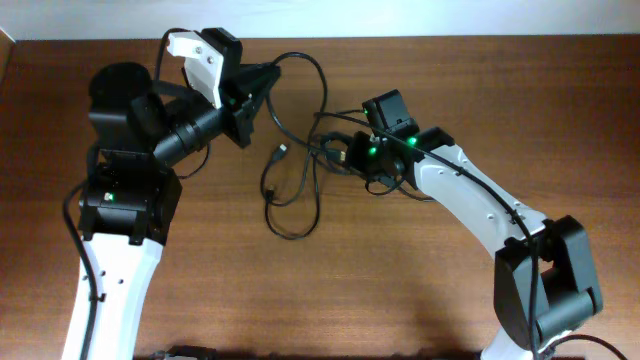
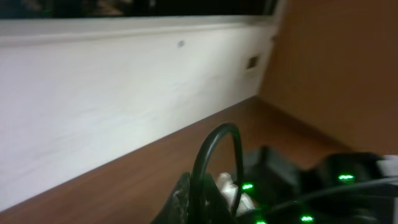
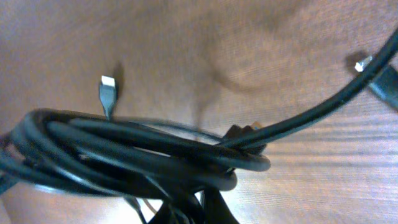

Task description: Untangle cables

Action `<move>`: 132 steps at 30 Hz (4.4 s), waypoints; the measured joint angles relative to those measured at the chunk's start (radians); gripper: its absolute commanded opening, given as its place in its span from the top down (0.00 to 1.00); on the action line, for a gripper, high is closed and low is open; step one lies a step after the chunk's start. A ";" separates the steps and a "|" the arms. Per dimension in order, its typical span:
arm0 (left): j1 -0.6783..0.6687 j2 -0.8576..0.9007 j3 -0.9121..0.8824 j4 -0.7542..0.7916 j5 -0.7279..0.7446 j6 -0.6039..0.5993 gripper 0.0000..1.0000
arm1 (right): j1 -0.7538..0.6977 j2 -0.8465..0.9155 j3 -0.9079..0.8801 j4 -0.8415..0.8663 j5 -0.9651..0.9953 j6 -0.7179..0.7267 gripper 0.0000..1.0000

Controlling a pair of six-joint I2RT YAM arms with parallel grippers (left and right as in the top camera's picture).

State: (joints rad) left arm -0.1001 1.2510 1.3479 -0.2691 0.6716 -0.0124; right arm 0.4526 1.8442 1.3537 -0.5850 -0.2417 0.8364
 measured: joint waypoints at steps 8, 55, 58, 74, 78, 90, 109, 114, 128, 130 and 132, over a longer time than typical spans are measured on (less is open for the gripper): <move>0.000 0.222 0.002 -0.084 -0.183 0.050 1.00 | 0.000 -0.391 -0.002 0.013 -0.089 -0.209 0.96; -0.115 0.342 -0.102 -0.239 -0.030 0.214 0.01 | -0.258 -0.513 -0.002 -0.024 -0.011 -0.296 0.96; -0.117 0.335 -0.095 0.086 0.195 0.163 0.01 | -0.258 -0.511 -0.002 -0.021 -0.114 -0.298 0.96; -0.238 0.476 -0.095 0.161 0.315 0.246 0.53 | -0.258 -0.510 -0.002 0.096 -0.382 -0.298 0.96; -0.238 0.477 -0.095 0.161 0.324 0.269 1.00 | -0.258 -0.510 -0.002 0.098 -0.380 -0.298 0.96; 0.167 0.459 -0.093 0.023 0.474 0.252 1.00 | -0.464 -0.503 -0.001 -0.127 -0.179 -0.298 0.96; -0.123 0.376 -0.093 0.019 0.243 0.252 0.97 | -0.234 -0.502 -0.002 -0.066 -0.401 -0.444 0.58; -0.123 0.376 -0.093 0.019 0.263 0.252 0.97 | -0.234 -0.433 -0.002 -0.055 -0.393 -0.440 0.58; -0.160 0.376 -0.093 0.071 0.278 0.202 0.96 | -0.234 -0.396 -0.001 -0.157 -0.128 -0.359 0.65; -0.205 0.376 -0.093 0.072 0.280 0.198 0.96 | -0.234 -0.396 -0.001 -0.158 -0.084 -0.337 0.65; -0.230 0.376 -0.093 0.078 0.278 0.197 0.96 | -0.234 -0.396 -0.001 -0.172 -0.025 -0.314 0.76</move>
State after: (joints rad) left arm -0.3302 1.6268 1.2545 -0.1913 0.9501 0.1848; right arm 0.2188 1.4487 1.3525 -0.7574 -0.2665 0.5224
